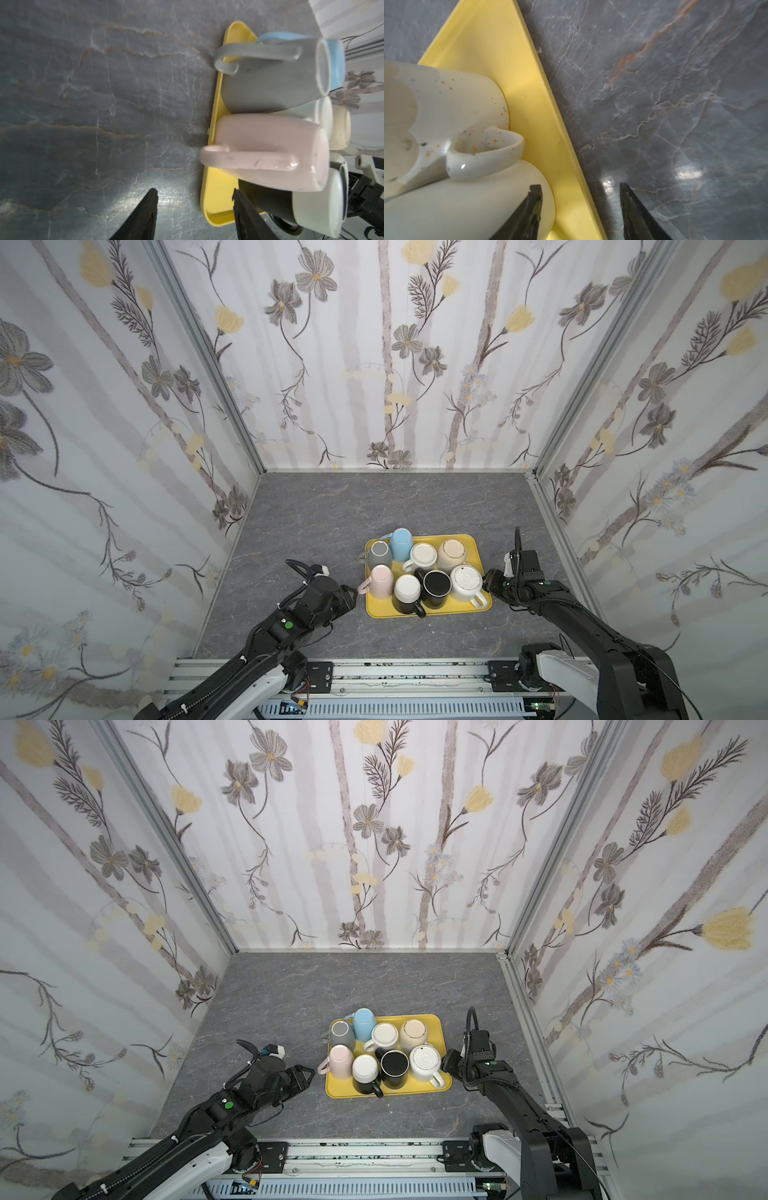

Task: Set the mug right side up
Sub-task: 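Lower both grippers to the near edges of the yellow tray, then push the yellow tray farther from the robot with both grippers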

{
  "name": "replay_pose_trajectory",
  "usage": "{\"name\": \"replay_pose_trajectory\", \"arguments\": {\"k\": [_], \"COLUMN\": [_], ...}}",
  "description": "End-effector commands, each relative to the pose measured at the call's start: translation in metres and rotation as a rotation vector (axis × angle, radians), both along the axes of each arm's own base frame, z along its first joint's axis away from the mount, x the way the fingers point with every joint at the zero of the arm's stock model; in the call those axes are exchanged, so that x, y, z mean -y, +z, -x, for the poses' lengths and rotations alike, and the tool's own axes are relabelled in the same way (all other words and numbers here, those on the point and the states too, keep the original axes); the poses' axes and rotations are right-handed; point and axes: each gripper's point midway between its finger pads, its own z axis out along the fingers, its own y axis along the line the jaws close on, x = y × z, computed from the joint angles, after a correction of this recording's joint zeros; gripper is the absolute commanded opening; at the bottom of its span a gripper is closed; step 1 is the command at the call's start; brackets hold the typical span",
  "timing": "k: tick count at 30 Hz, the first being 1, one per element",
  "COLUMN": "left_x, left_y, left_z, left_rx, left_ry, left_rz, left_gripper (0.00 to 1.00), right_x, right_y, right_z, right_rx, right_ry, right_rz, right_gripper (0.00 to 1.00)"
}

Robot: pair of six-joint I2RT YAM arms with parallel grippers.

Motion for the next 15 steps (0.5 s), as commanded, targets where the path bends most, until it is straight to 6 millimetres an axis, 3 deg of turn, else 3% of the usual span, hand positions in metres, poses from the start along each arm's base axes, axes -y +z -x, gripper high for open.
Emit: {"name": "replay_pose_trajectory", "arguments": {"k": [1,5,8,15], "left_x": [0.016,0.033,0.044,0.058], "left_y": [-0.009,-0.026,-0.027,-0.03], "left_z": [0.006,0.02,0.024,0.021], "left_rx": [-0.041,-0.086,-0.091,-0.094], "left_ry": [0.054,0.041,0.041,0.049], "left_rz": [0.099,0.161,0.212,0.282], "left_gripper": [0.58,0.59,0.58,0.45], "right_x": [-0.012,-0.023,-0.028,-0.037], "right_y": [-0.002,-0.012,-0.019,-0.026], "right_z": [-0.003,-0.001,0.0,-0.009], "right_rx": [0.008,-0.02,-0.045,-0.039], "right_ry": [0.038,0.076,0.098,0.124], "right_rz": [-0.019,-0.028,-0.032,-0.048], "right_gripper": [0.58,0.55,0.48,0.17]}}
